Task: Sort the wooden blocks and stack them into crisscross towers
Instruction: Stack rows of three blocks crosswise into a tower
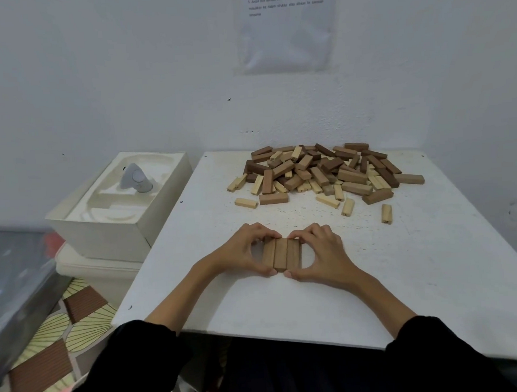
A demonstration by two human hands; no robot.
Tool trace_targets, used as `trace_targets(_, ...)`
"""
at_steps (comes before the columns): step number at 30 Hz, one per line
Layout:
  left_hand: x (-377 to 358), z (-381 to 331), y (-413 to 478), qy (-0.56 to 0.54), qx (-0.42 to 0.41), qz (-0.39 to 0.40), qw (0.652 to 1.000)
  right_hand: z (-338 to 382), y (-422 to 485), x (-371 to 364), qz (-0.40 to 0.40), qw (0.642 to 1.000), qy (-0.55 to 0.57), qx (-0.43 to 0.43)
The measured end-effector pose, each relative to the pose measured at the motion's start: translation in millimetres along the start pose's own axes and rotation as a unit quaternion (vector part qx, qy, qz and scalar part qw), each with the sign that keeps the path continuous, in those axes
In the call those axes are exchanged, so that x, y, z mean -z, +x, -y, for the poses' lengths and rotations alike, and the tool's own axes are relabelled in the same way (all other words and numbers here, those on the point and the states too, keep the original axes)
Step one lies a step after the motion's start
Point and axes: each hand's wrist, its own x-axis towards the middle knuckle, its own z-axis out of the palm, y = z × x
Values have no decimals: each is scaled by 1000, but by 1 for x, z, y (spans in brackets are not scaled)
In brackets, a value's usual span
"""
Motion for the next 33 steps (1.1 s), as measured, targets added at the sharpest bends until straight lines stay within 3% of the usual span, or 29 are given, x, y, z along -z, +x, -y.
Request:
trace_targets(16, 68, 51, -99, -10, 71, 5, 997, 100, 32, -76, 11, 997, -10, 74)
trace_targets(33, 77, 64, -104, -25, 81, 11, 996, 109, 41, -84, 24, 997, -20, 74)
